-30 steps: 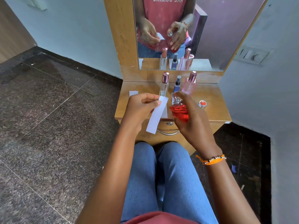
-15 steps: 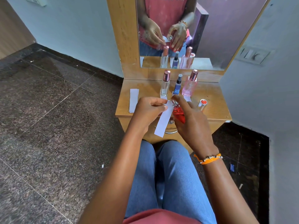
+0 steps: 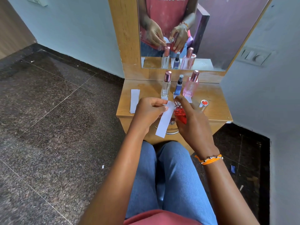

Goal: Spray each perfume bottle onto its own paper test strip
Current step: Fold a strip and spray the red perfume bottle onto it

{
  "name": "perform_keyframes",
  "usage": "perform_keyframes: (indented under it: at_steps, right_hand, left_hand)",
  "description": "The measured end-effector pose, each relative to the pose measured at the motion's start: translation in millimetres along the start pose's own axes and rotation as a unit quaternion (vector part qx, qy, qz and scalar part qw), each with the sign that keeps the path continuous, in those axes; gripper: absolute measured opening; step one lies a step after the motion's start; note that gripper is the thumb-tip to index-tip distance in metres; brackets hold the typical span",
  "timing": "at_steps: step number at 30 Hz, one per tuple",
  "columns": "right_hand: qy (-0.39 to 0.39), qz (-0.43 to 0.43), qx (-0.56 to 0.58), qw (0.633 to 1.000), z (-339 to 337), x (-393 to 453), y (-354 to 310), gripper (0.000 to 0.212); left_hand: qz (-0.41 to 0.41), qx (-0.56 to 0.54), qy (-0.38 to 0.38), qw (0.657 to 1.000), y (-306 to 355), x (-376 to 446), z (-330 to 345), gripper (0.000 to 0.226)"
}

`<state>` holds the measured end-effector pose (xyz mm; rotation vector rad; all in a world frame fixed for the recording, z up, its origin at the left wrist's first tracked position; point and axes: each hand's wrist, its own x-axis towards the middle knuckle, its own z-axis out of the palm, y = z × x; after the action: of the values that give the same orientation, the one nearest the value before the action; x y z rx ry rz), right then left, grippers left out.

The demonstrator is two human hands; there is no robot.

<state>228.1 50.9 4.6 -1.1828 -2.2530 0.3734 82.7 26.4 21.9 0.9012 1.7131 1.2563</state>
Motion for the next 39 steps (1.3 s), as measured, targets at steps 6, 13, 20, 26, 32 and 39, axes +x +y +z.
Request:
perform_keyframes:
  at_steps: [6,13,20,26,32,39]
  right_hand:
    - [0.016,0.013,0.042,0.999,1.1,1.0,0.6,0.065]
    - [-0.001,0.023,0.084,0.996,0.0,0.4,4.5,0.069]
    - [-0.024,0.018,0.097,0.995,8.9,1.7,5.7,0.07]
    - [-0.022,0.015,0.102,0.994,11.3,3.5,6.0,0.071]
    - [-0.024,0.017,0.124,0.992,11.9,3.4,6.5,0.071]
    - [-0.022,0.009,0.126,0.992,9.7,2.6,5.4,0.072]
  left_hand:
    - [0.01,0.019,0.018,1.0,-6.7,10.2,-3.2,0.021]
    - [0.009,0.093,0.106,0.99,-10.4,53.4,-3.9,0.024]
    - [0.041,0.248,0.15,0.956,-11.3,70.2,3.4,0.036]
    - [0.098,0.357,0.183,0.911,-15.7,52.0,-3.7,0.038]
    - [0.081,0.397,0.121,0.906,-30.3,39.1,-3.8,0.032]
    - [0.063,0.394,0.113,0.91,-28.2,45.2,-10.0,0.032]
